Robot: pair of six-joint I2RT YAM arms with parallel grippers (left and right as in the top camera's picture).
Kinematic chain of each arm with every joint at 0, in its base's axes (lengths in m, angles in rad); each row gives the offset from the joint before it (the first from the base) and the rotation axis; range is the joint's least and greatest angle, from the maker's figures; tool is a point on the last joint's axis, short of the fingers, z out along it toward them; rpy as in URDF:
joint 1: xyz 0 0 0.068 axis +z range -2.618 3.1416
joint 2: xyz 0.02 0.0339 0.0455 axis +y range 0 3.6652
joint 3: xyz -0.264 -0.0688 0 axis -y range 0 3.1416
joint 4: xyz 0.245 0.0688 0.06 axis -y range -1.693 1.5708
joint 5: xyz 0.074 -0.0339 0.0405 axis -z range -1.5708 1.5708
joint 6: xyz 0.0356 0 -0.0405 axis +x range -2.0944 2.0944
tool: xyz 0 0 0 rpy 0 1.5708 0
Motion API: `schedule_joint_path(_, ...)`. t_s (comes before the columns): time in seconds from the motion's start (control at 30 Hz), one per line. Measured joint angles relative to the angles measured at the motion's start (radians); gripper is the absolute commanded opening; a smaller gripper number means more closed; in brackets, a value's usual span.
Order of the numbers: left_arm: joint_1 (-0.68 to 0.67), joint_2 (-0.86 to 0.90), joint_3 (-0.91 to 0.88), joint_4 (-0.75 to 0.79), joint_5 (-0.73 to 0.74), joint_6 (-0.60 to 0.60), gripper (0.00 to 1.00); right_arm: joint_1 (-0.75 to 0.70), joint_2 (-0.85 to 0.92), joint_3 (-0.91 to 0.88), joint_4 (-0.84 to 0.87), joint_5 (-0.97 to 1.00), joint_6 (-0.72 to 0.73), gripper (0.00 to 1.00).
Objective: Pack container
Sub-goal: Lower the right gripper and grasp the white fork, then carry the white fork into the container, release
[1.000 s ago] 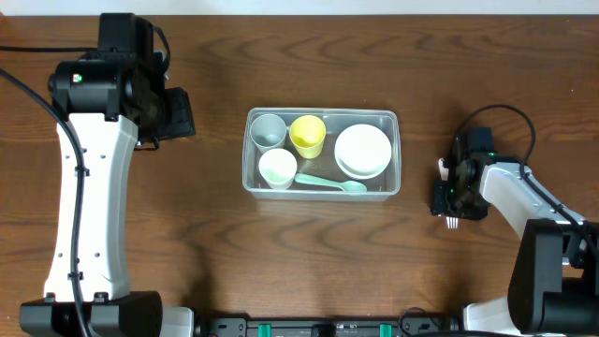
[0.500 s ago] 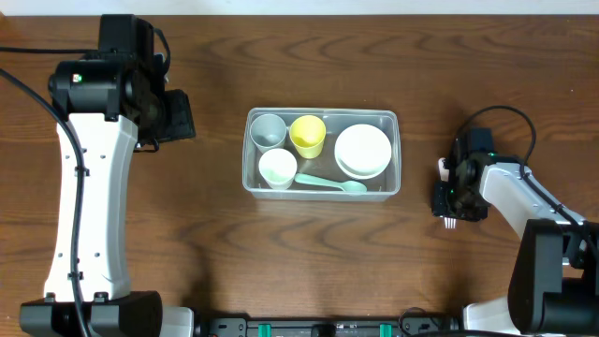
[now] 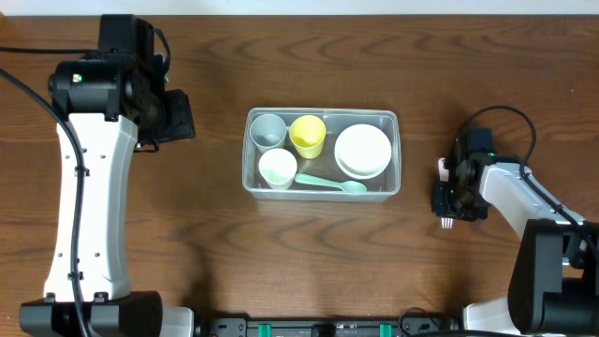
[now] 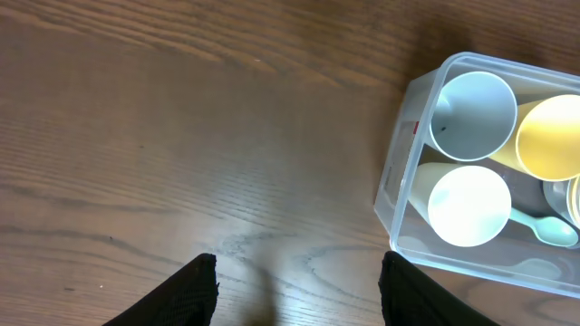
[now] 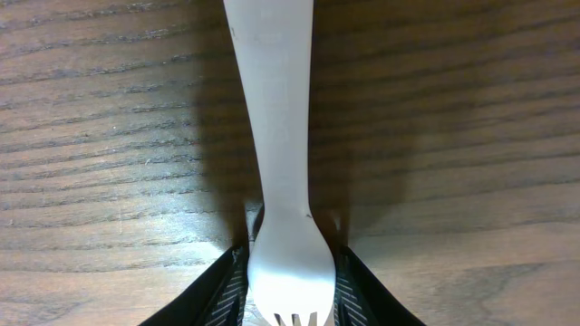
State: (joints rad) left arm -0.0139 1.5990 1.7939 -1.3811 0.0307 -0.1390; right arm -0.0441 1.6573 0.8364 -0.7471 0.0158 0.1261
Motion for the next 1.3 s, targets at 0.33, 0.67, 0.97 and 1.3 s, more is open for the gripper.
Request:
schedule_joint_path(0.33, 0.000, 0.000, 0.000, 0.000, 0.000, 0.000, 0.58, 0.000, -0.002, 0.000, 0.001, 0.001, 0.000, 0.26)
schedule_joint_path(0.67, 0.000, 0.000, 0.000, 0.000, 0.000, 0.000, 0.58, 0.000, -0.002, -0.001, 0.003, 0.001, 0.000, 0.09)
schedule_joint_path(0.97, 0.000, 0.000, 0.000, 0.000, 0.000, 0.000, 0.59, 0.000, -0.002, 0.006, 0.041, 0.002, 0.000, 0.01)
schedule_joint_path(1.3, 0.000, 0.000, 0.000, 0.000, 0.000, 0.000, 0.59, 0.061, 0.002, 0.416, -0.163, -0.101, -0.053, 0.01)
